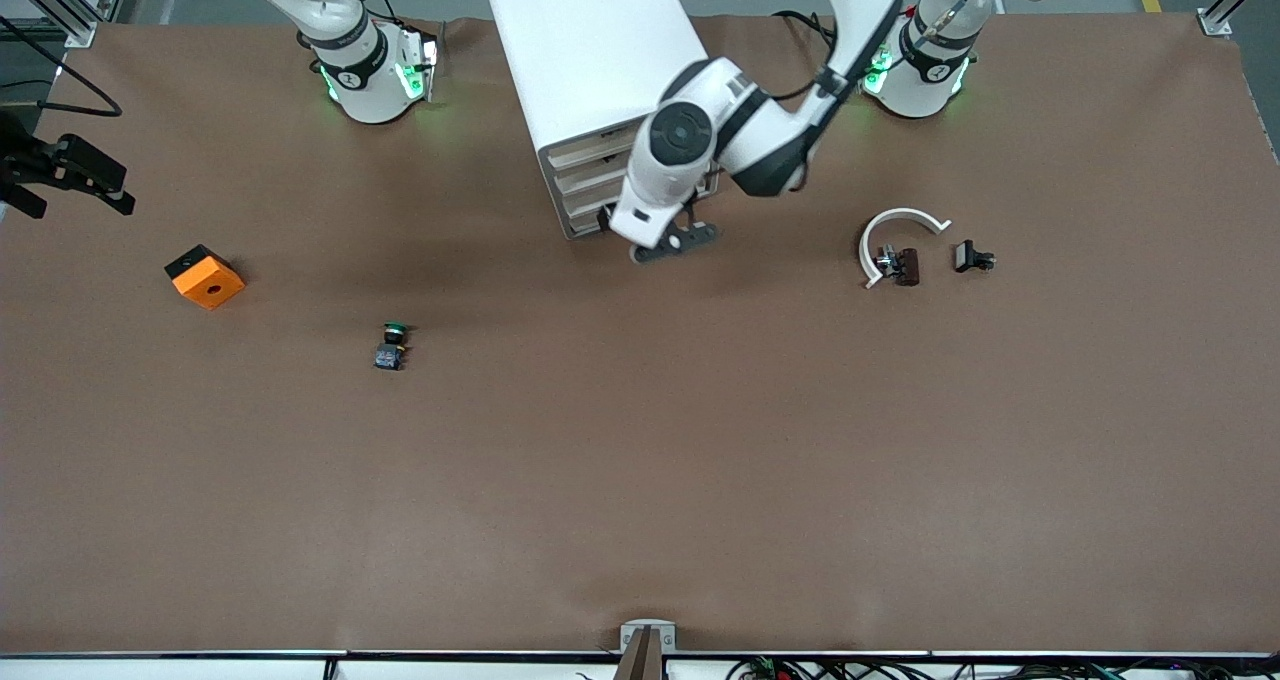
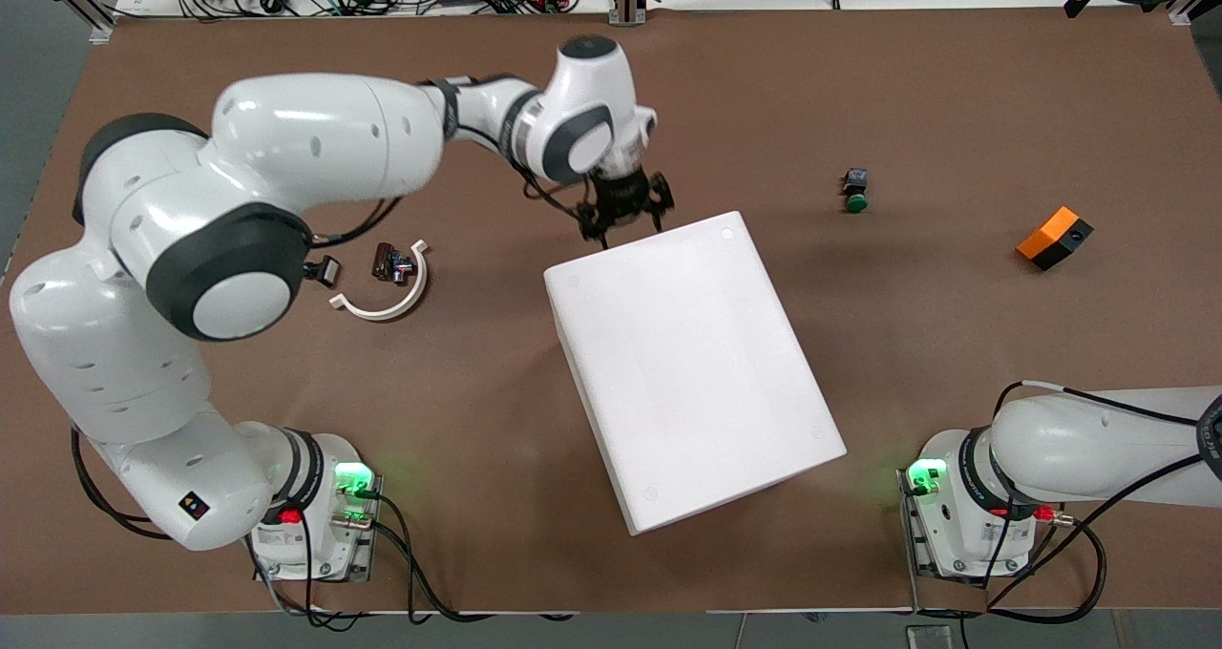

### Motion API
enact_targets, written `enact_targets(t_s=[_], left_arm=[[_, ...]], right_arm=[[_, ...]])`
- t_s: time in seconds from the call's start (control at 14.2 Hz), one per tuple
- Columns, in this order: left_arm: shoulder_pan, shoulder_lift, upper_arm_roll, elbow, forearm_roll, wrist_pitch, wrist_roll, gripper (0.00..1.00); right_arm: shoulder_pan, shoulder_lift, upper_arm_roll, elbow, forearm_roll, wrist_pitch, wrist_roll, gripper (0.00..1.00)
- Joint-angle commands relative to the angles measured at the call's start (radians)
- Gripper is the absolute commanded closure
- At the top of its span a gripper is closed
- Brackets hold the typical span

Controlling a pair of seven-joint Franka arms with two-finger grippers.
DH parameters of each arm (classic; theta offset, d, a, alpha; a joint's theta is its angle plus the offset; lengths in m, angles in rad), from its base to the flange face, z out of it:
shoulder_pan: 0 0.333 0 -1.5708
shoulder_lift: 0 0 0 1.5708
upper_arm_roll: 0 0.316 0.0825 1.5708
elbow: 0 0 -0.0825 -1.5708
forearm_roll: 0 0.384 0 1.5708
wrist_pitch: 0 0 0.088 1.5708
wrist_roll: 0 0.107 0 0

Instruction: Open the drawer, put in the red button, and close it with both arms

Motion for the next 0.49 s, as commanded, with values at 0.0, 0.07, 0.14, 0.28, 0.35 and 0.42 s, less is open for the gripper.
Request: enact_targets(t_s=[0.0,0.07,0.14,0.28,0.35,0.42], left_arm=[[0.115,-0.019,-0.012,0.043,0.065,-0.011,0.002,0.0],[0.152,-0.024,-0.01,0.054,0.087,-0.011,0.005,0.0],[0.185,-0.03,-0.012,0.057,0.123,-0.011,0.005,0.0],[0.241,-0.042,-0.012,0.06,0.202,-0.011,0.007,0.0],[0.273,-0.053,-0.012,0.069,0.226,-0.011,0.008,0.0],[0.302,-0.07,-0.013,0.072,0.234,-0.013,0.014,0.0]], right_arm=[[0.049,-0.026,-0.046,-0.022,-0.015,0.01,0.006,0.0],[0.048,-0.024,-0.046,-0.021,-0.015,0.01,0.006,0.0],[0.046,-0.024,-0.046,-0.019,-0.015,0.01,0.004,0.0],[0.043,-0.022,-0.044,-0.018,-0.015,0.008,0.004,0.0],[0.039,-0.022,-0.043,-0.018,-0.013,0.007,0.006,0.0],[0.025,-0.022,-0.038,-0.018,-0.012,0.007,0.004,0.0]])
